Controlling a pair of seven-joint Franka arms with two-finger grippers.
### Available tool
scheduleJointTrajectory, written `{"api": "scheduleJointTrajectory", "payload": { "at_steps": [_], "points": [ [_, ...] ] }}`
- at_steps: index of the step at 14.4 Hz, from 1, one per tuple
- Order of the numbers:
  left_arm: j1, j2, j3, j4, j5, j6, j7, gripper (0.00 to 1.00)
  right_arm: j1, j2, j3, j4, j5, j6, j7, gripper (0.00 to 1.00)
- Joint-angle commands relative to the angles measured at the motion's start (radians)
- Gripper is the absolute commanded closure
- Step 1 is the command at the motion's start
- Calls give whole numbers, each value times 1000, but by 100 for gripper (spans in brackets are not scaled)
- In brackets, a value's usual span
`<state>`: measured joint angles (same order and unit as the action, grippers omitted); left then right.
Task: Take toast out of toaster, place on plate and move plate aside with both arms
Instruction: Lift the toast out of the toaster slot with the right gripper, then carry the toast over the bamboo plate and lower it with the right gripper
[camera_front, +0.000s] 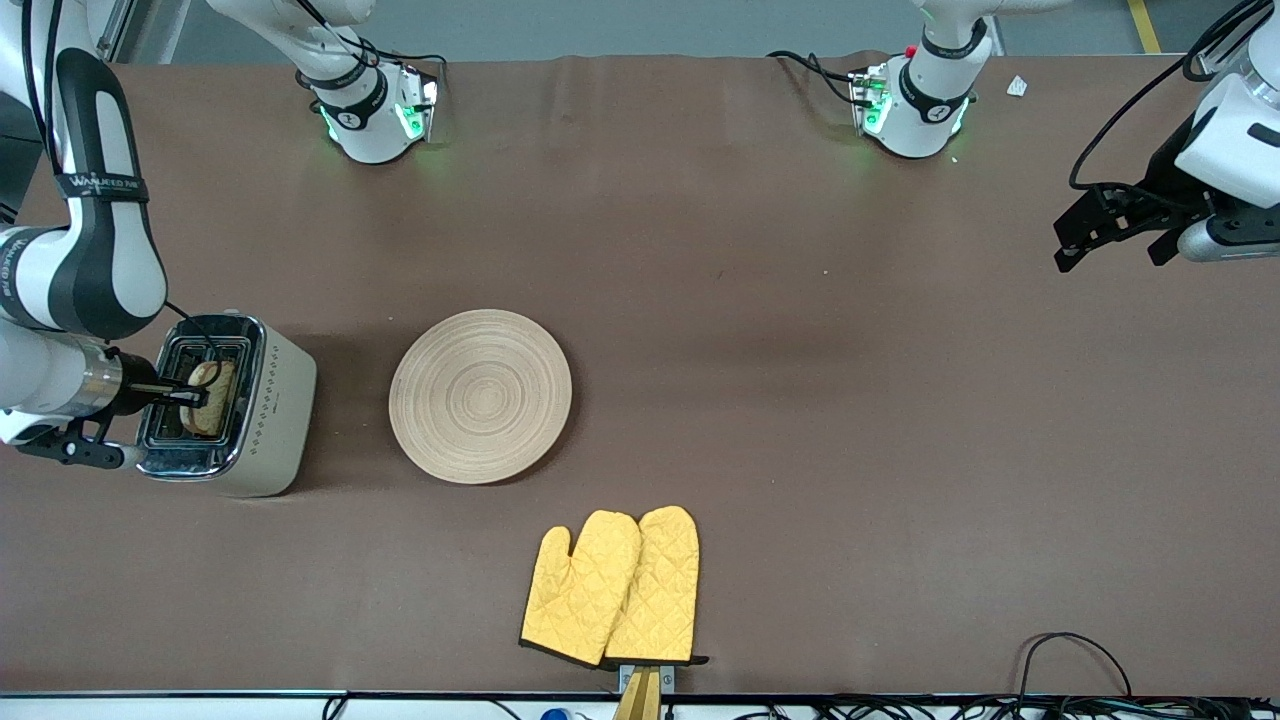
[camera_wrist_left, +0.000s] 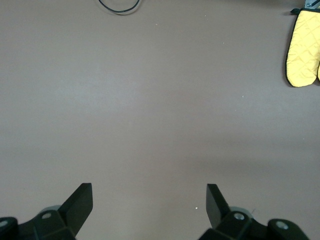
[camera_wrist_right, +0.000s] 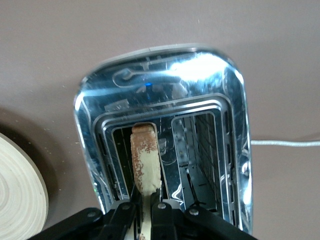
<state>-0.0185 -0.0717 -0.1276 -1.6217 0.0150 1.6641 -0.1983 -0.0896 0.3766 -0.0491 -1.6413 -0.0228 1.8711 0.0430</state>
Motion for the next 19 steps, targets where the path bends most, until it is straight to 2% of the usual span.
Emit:
{"api": "scheduleJointTrajectory", "payload": {
  "at_steps": [1,2,4,5,7,9,11,13,15,19],
  "points": [
    [6,9,-6,25,8,-21,-3,0,14,-11,6,102,-16,-90,-20,100],
    [6,9,-6,25,8,-21,-3,0,45,-10,6,151,-17,-143,-11,100],
    [6,10,-6,25,8,-21,-3,0,134,-11,6,184,-29,-179,56,100],
    [5,10,-6,25,8,-21,-3,0,183,-11,6,180,-29,-176,146,100],
    [6,10,-6,23,8,-21,-3,0,270,-10,6,170,-28,-132,205,100],
    [6,10,-6,23,8,-21,-3,0,368,-8,5,114,-39,-61,308,100],
    [6,10,-6,23,8,-21,-1,0,480,-8,6,2,-147,56,441,100],
    [6,10,-6,23,8,-21,-1,0,530,-8,9,-64,-154,170,590,100],
    [6,10,-6,23,8,-21,-1,0,582,2,8,-92,-154,241,688,100],
    [6,10,-6,23,8,-21,-1,0,616,25,9,-103,-154,254,745,100]
  ]
}}
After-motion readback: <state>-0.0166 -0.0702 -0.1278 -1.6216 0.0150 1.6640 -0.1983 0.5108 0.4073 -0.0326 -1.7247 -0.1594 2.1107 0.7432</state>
